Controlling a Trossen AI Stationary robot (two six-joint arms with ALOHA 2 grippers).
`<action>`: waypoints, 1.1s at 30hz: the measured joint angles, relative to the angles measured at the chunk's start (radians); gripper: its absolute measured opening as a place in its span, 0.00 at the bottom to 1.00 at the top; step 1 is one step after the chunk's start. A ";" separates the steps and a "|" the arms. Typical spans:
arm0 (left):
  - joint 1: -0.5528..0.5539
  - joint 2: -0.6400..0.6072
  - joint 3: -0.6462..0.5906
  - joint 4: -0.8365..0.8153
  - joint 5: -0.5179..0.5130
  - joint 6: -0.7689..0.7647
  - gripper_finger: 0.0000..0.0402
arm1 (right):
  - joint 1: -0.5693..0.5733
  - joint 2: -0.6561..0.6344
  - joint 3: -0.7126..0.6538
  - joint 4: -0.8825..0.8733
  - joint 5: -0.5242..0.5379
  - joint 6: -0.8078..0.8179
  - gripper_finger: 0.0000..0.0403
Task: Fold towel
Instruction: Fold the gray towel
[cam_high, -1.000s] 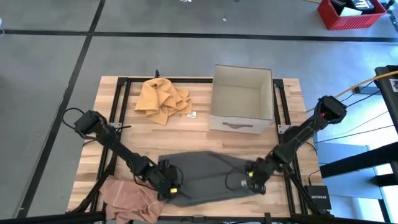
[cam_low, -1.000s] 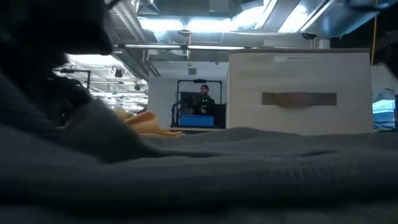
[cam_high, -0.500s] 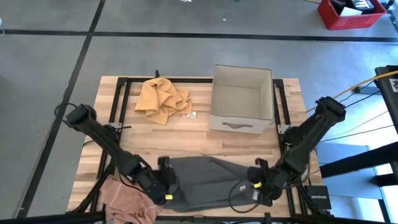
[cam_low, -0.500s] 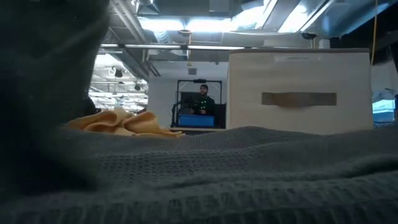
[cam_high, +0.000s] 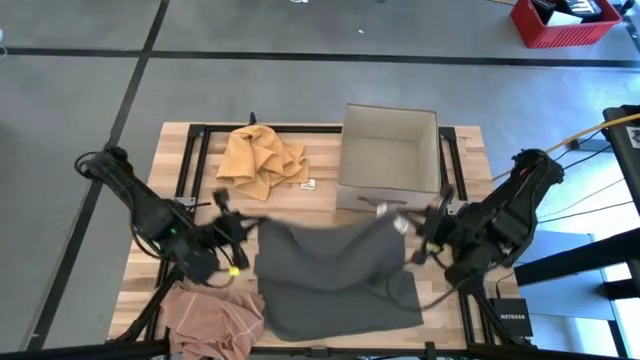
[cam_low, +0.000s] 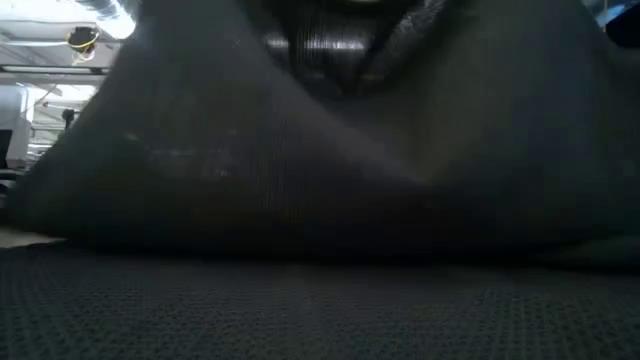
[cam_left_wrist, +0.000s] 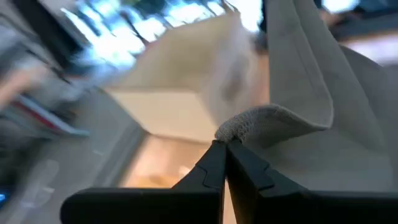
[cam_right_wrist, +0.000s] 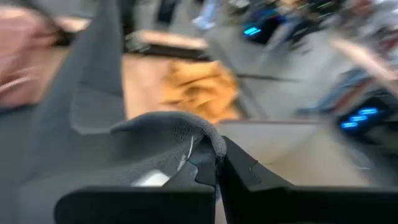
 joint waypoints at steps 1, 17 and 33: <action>0.001 -0.021 0.000 0.007 -0.047 0.025 0.00 | -0.011 -0.014 0.001 -0.016 0.035 -0.002 0.01; 0.149 -0.204 0.001 0.093 -0.296 0.329 0.00 | -0.201 -0.198 0.001 0.052 0.193 -0.474 0.01; 0.085 -0.173 0.000 -0.015 -0.024 0.119 0.00 | -0.200 -0.221 0.000 0.059 -0.223 -0.399 0.01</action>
